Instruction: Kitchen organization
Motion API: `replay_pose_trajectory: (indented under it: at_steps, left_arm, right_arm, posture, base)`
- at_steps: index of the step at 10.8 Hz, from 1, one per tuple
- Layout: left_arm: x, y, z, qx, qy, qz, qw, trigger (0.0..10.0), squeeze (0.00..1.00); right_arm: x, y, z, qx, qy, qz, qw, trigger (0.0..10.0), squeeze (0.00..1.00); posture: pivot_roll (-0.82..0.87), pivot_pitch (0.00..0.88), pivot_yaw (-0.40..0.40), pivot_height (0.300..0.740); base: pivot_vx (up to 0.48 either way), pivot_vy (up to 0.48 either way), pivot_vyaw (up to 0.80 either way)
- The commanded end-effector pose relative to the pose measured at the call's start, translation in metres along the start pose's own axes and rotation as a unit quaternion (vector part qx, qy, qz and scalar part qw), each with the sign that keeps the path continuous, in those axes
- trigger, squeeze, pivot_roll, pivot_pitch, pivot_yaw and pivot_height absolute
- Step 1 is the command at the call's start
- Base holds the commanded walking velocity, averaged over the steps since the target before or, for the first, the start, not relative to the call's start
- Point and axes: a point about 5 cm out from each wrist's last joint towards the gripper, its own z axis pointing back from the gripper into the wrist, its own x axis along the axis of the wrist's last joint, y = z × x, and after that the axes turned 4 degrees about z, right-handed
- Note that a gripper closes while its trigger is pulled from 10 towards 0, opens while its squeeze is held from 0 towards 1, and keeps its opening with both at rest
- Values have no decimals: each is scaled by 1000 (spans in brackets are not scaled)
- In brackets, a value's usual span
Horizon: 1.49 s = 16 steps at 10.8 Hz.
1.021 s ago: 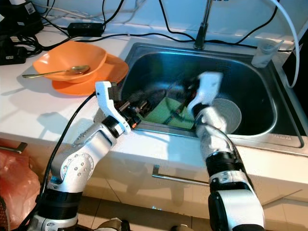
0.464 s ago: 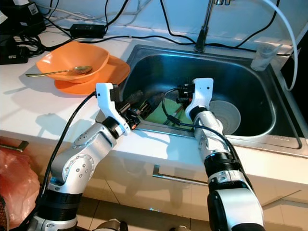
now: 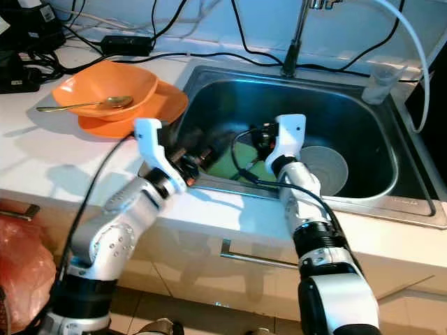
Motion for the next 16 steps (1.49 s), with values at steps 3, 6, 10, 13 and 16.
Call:
replay_pose_trajectory:
  at_steps: [3,6,10,13,16]
  left_arm:
    - [23,22,6,75,-51,-43,995,10000,1000]
    - [37,35,16,110,-73,-96,987,10000,1000]
    - [40,42,8,150,-102,-138,974,10000,1000]
    - [48,54,10,204,-129,-197,950,10000,1000]
    - [68,86,26,301,-154,-227,913,10000,1000]
  right_arm:
    - [5,12,-2,33,-13,-5,999,10000,1000]
    - [18,21,0,51,-42,-35,997,10000,1000]
    - [38,3,16,-14,-78,-70,994,10000,0]
    - [30,3,38,-43,-68,-72,994,10000,0]
    - [28,22,35,-11,-53,-83,995,10000,0]
  posture:
    - [131,66,-74,740]
    - [147,74,-95,740]
    - [75,48,-50,740]
    - [22,63,-11,740]
    - [69,50,-26,740]
  base:
    - [0,0,0]
    - [0,0,0]
    - [0,0,0]
    - [0,0,0]
    - [0,0,0]
